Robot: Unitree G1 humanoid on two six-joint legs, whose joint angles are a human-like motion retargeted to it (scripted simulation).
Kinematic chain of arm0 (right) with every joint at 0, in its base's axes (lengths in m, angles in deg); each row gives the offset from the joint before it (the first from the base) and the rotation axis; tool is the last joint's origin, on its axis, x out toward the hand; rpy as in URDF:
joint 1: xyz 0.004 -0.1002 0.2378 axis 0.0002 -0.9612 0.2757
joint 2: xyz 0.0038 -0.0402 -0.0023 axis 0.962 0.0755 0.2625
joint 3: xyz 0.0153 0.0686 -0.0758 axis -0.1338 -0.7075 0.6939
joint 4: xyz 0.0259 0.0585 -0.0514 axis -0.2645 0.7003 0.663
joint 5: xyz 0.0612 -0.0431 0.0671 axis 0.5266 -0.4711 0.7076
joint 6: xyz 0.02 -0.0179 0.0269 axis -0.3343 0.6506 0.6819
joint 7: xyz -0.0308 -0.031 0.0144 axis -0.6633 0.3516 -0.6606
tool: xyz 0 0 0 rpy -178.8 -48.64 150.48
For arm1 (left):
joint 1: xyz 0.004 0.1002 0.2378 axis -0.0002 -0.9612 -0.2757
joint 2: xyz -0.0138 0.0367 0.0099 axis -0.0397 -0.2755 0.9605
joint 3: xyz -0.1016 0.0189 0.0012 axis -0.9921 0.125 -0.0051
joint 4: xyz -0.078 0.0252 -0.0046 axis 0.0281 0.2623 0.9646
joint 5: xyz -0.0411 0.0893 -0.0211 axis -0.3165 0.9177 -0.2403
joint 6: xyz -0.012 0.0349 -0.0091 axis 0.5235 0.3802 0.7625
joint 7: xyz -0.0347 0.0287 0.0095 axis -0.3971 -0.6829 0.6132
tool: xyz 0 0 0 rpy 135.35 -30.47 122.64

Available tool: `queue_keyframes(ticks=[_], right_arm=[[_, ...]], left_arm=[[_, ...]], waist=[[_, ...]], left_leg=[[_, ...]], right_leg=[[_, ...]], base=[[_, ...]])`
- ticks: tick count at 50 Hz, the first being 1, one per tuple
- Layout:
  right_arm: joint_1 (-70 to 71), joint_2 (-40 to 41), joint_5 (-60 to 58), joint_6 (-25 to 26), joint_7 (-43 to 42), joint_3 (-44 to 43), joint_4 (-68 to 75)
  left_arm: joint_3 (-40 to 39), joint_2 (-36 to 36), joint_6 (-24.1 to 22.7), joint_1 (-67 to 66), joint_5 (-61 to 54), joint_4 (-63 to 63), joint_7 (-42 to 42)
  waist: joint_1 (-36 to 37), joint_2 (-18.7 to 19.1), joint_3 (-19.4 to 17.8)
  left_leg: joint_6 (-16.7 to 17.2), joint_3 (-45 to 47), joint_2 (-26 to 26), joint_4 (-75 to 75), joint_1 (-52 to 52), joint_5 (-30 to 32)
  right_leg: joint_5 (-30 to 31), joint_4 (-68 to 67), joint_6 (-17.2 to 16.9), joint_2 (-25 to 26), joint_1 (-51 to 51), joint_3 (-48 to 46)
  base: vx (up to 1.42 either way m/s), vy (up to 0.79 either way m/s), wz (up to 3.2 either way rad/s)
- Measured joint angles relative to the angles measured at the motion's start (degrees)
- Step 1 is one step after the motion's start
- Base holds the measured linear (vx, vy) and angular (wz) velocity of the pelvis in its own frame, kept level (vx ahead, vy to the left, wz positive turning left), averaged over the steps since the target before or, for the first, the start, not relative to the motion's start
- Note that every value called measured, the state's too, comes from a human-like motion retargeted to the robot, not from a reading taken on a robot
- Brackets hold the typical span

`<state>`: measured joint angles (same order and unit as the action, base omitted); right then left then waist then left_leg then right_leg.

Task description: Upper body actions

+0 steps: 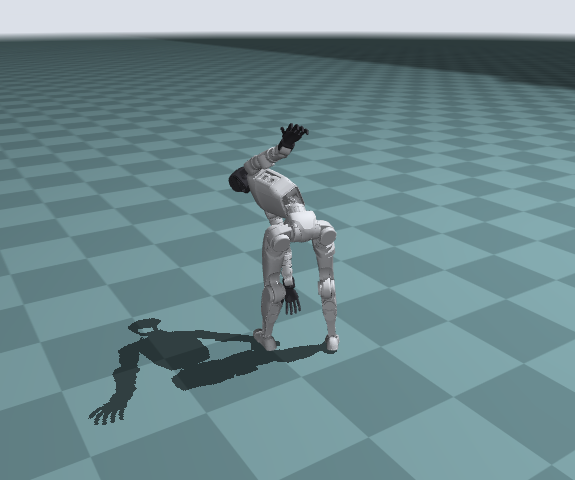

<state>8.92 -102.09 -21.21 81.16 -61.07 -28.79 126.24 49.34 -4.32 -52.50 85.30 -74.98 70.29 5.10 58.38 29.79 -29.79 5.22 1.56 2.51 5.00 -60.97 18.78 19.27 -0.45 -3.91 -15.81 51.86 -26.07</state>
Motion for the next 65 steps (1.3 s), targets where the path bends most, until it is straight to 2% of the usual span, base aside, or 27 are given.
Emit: queue_keyframes(ticks=[3,6,10,16,20,23,26,30,32,34,36,38,42,45,49,55,59,62,65], right_arm=[[-6.1,2.3,1.3,-1.7,-2.1,-2.6,-0.7],[-12.7,7.5,3.4,-3.8,-4.0,-5.8,-1.8],[-19.6,16.4,4.2,-4.7,-5.3,-8.6,-3.2],[-26.5,27.3,2.2,-5.3,-5.6,-4.3,-4.0],[-27.2,33.3,0.2,-6.0,-6.4,-1.5,-4.7],[-24.9,35.6,0.9,-6.2,-7.3,-0.1,-4.0],[-21.0,36.8,3.5,-6.6,-6.6,2.6,-3.7],[-15.1,36.3,4.4,-7.8,-0.2,13.3,-4.5],[-14.7,35.9,2.2,-8.5,2.5,16.2,-4.2],[-16.5,35.6,-1.2,-9.2,3.7,17.5,-3.5],[-19.4,35.8,-5.3,-9.0,2.5,17.6,-2.0],[-22.4,36.0,-9.1,-7.9,-0.8,17.2,0.9],[-27.3,36.7,-13.1,-5.4,-4.5,16.2,9.4],[-28.6,37.9,-13.6,-2.3,-2.8,14.9,14.6],[-28.3,39.7,-14.5,0.1,-1.0,13.0,14.4],[-26.7,41.7,-15.4,-2.0,-1.0,17.3,5.0],[-25.7,42.6,-16.5,-3.6,-0.4,19.5,2.6],[-25.3,43.6,-15.8,-4.1,0.2,20.1,3.6],[-25.3,45.2,-13.5,-3.6,-0.1,19.8,5.7]], left_arm=[[1.1,1.2,0.9,0.0,-0.4,0.3,0.8],[0.7,1.7,1.8,-0.1,-0.1,-0.6,2.1],[0.0,2.3,3.0,-0.4,4.0,-4.9,6.2],[0.7,1.0,7.7,-1.6,22.3,-11.3,17.7],[-0.9,0.6,8.3,-2.0,29.3,-12.7,19.6],[-1.3,1.7,7.4,-1.7,28.7,-13.7,20.1],[-2.8,2.7,6.8,-1.7,28.8,-16.3,22.0],[-11.4,4.3,6.9,-3.3,31.6,-21.2,20.8],[-14.0,3.9,7.3,-3.0,33.0,-23.7,19.1],[-15.2,3.4,7.6,-2.3,32.7,-26.3,17.0],[-14.5,2.8,7.4,-1.0,30.6,-28.7,15.2],[-12.4,2.2,6.8,0.6,28.5,-30.4,14.6],[-6.5,0.9,6.7,3.2,28.1,-31.8,16.9],[-2.5,0.3,8.1,4.4,31.1,-32.2,19.7],[-1.7,4.8,9.3,1.3,33.4,-32.6,20.9],[-3.9,13.9,10.4,-6.4,30.7,-31.5,25.2],[-5.1,17.3,10.8,-9.6,35.3,-29.4,28.6],[-4.6,19.3,10.8,-9.4,37.0,-24.0,26.6],[-4.1,21.8,11.5,-6.5,30.5,-12.8,23.5]], waist=[[-1.6,0.0,0.0],[-3.7,-2.6,0.0],[-7.5,-8.4,0.0],[-15.9,-20.1,0.0],[-24.7,-27.4,0.0],[-31.3,-30.3,0.0],[-39.7,-31.5,0.0],[-59.1,-32.9,1.6],[-64.9,-32.5,4.0],[-67.8,-32.5,6.2],[-68.1,-33.0,8.2],[-67.0,-33.4,10.4],[-62.0,-32.8,15.0],[-58.0,-33.1,16.8],[-58.2,-31.0,19.1],[-63.8,-27.5,20.6],[-63.7,-26.8,22.6],[-61.4,-27.1,24.6],[-58.3,-28.1,25.9]], left_leg=[[-0.7,-0.9,-0.1,-0.9,5.5,-1.3],[-1.3,-1.7,-0.3,-4.0,10.1,-3.9],[-1.9,-2.1,-0.6,-11.3,14.5,-9.3],[-3.7,0.9,-1.6,-21.4,22.5,-19.1],[-6.1,3.4,-1.8,-23.8,30.4,-23.9],[-7.5,6.3,-3.6,-22.5,37.8,-25.6],[-7.9,9.4,-6.2,-19.4,45.8,-25.9],[-8.2,11.1,-8.1,-15.9,53.3,-25.9],[-8.6,11.1,-7.6,-14.4,54.8,-25.7],[-9.0,10.8,-6.3,-13.1,56.4,-25.4],[-9.4,10.8,-4.3,-11.8,58.0,-25.2],[-9.8,10.8,-2.1,-10.4,59.5,-24.9],[-9.8,12.2,0.4,-8.6,60.9,-24.7],[-9.7,14.2,2.0,-7.7,61.4,-24.8],[-9.6,14.3,2.1,-7.1,60.8,-24.4],[-9.4,13.9,1.0,-5.5,61.0,-23.6],[-8.9,14.2,1.2,-4.3,61.8,-23.4],[-8.5,14.3,1.4,-4.2,61.7,-23.4],[-8.0,13.7,1.6,-4.5,61.6,-23.3]], right_leg=[[-0.4,-0.1,-0.7,0.3,-5.7,-0.9],[-0.9,0.0,-1.4,0.6,-11.7,-1.2],[-2.0,0.1,-2.4,0.8,-19.1,-1.4],[-2.3,-0.6,-3.8,0.8,-28.9,0.5],[0.1,-2.2,-4.0,0.4,-35.5,0.8],[3.4,-6.2,-3.6,1.1,-38.1,4.5],[3.5,-11.9,-1.1,2.8,-40.4,4.9],[-0.4,-16.1,0.5,6.8,-44.3,3.7],[-2.2,-16.2,-1.7,9.6,-44.5,6.9],[-3.8,-14.8,-4.5,11.7,-45.6,9.7],[-5.5,-12.5,-6.3,12.7,-47.0,12.1],[-6.9,-9.9,-6.4,13.0,-48.3,13.7],[-10.0,-6.6,-0.9,12.5,-50.0,11.9],[-11.6,-5.7,0.3,11.2,-50.0,12.4],[-11.2,-5.5,-0.8,11.3,-49.2,14.7],[-11.7,-3.8,-0.1,12.7,-49.8,12.7],[-12.0,-2.7,0.8,13.0,-50.0,12.7],[-12.2,-2.0,1.4,13.0,-49.9,12.4],[-12.8,-1.7,1.9,12.8,-50.3,12.1]], base=[[-0.09,-0.13,-0.17],[0.04,-0.13,-0.10],[0.20,0.00,-0.04],[0.38,0.38,-0.53],[0.51,0.66,-0.64],[0.43,0.84,-1.05],[0.37,0.93,-1.15],[0.38,0.93,-0.42],[0.40,0.61,0.05],[0.41,0.39,0.26],[0.38,0.18,0.23],[0.35,0.15,0.13],[0.25,0.16,-0.25],[0.07,0.19,-0.51],[-0.07,0.17,-0.05],[-0.11,0.16,0.04],[-0.06,0.08,-0.06],[0.00,0.00,0.00],[-0.06,-0.02,0.16]])
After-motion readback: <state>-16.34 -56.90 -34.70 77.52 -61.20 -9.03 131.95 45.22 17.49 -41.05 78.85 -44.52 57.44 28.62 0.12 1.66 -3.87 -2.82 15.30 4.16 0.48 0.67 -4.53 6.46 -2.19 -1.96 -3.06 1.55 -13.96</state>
